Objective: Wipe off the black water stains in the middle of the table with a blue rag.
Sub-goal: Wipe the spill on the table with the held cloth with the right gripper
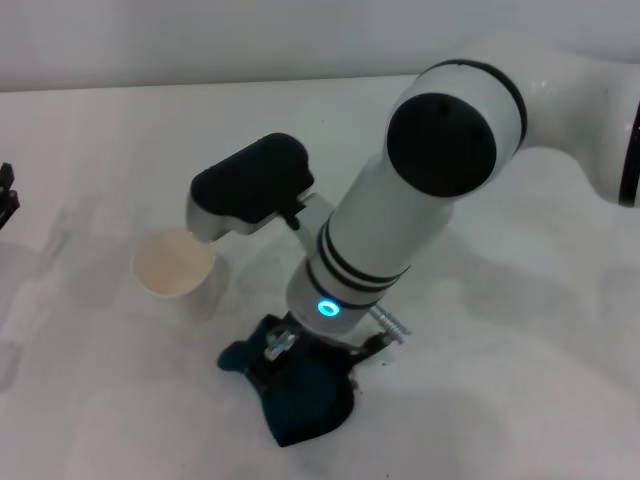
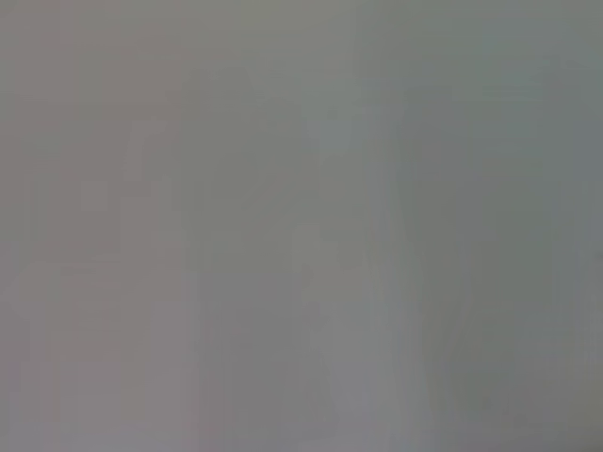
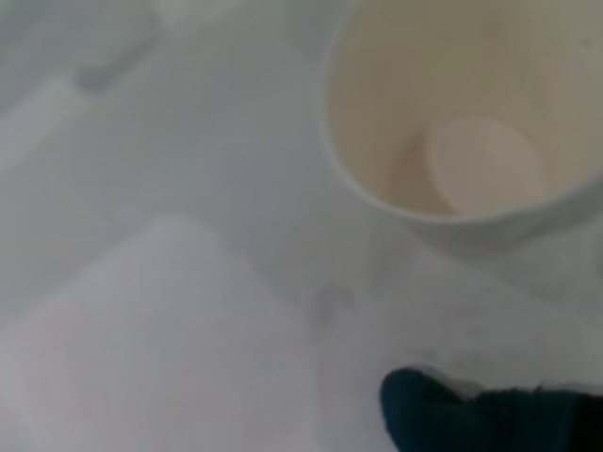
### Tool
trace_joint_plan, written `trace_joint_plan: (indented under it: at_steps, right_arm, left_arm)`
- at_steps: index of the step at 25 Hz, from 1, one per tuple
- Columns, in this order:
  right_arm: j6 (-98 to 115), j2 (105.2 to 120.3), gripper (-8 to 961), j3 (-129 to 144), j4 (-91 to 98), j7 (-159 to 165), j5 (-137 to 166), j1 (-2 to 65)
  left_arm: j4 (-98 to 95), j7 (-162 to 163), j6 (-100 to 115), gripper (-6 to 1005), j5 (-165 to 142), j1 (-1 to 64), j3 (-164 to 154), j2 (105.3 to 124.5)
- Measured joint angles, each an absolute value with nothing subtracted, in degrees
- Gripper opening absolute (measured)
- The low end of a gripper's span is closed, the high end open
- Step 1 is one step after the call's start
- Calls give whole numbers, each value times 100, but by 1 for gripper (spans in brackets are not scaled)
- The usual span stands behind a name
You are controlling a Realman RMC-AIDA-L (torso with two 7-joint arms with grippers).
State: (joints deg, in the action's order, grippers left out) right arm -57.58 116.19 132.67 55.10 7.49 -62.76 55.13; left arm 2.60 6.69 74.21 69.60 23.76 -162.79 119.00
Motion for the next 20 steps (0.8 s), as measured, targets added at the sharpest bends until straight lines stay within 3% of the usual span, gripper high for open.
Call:
trace_joint_plan:
  at_steps: [20]
  right_arm:
    - [-7792,11545,84,10328,6430,308,-3079,3951]
  left_arm:
    - [254,667,7408,876,7014,2356,-16233,11910]
